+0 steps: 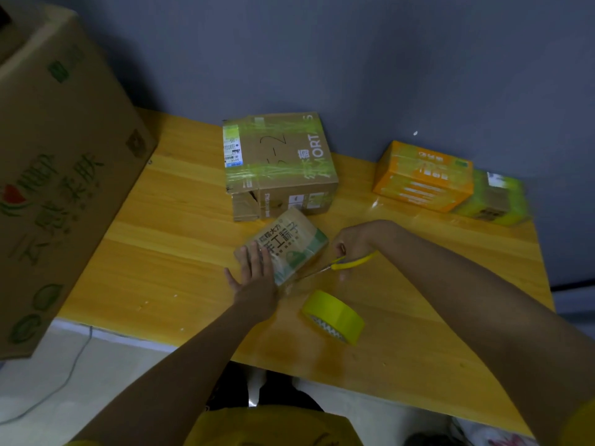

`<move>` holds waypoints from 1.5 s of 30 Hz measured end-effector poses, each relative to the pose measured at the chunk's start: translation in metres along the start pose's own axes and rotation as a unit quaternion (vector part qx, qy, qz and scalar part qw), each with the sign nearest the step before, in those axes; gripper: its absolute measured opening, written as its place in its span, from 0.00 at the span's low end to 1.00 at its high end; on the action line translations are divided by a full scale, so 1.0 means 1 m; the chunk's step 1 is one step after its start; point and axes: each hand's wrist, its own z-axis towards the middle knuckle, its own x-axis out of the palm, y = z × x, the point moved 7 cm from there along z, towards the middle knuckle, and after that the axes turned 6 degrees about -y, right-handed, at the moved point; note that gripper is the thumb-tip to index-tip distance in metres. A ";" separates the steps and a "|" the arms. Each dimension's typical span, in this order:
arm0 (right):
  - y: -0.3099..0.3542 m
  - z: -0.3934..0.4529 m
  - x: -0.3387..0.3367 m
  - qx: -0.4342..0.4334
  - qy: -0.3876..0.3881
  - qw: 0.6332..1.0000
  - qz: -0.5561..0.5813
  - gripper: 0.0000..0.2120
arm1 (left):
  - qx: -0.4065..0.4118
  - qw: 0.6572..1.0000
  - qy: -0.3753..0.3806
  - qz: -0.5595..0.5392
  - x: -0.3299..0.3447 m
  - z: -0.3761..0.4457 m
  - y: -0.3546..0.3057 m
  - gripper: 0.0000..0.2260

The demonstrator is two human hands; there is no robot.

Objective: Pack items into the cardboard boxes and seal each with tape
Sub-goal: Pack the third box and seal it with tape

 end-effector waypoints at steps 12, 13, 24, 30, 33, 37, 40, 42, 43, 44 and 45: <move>-0.081 -0.024 0.054 0.231 -0.108 0.966 -0.039 0.18 | -0.001 0.996 0.074 -0.051 -0.004 -0.001 -0.003 0.41; -0.080 -0.019 0.064 0.246 -0.149 0.957 -0.026 0.20 | -0.002 0.994 0.089 -0.059 -0.006 0.000 -0.003 0.41; 0.005 -0.003 0.086 0.140 -0.228 0.844 0.465 0.21 | -0.015 0.996 0.038 -0.075 -0.019 0.011 0.004 0.41; 0.061 0.009 0.071 0.052 -0.066 0.941 0.328 0.09 | -0.032 0.999 -0.018 -0.018 -0.025 0.016 0.007 0.41; 0.054 -0.011 0.075 0.063 -0.048 0.929 0.361 0.12 | -0.024 0.999 -0.038 0.008 -0.030 0.022 0.007 0.41; 0.038 -0.027 0.093 0.114 -0.092 0.872 0.468 0.24 | -0.008 0.999 -0.046 0.010 -0.028 0.026 0.005 0.44; 0.042 -0.021 0.106 0.136 -0.113 0.859 0.481 0.20 | -0.001 0.998 -0.044 -0.040 -0.022 0.027 0.003 0.47; 0.043 -0.018 0.112 0.147 -0.134 0.857 0.476 0.19 | 0.000 0.998 -0.046 -0.051 -0.021 0.027 0.002 0.47; 0.042 -0.017 0.116 0.150 -0.144 0.858 0.469 0.21 | 0.000 0.997 -0.054 -0.054 -0.021 0.027 0.000 0.47; 0.041 -0.016 0.117 0.150 -0.163 0.865 0.450 0.23 | -0.002 0.997 -0.060 -0.055 -0.022 0.027 -0.001 0.47; 0.039 -0.016 0.118 0.149 -0.186 0.875 0.421 0.24 | -0.004 0.997 -0.061 -0.050 -0.021 0.026 -0.002 0.48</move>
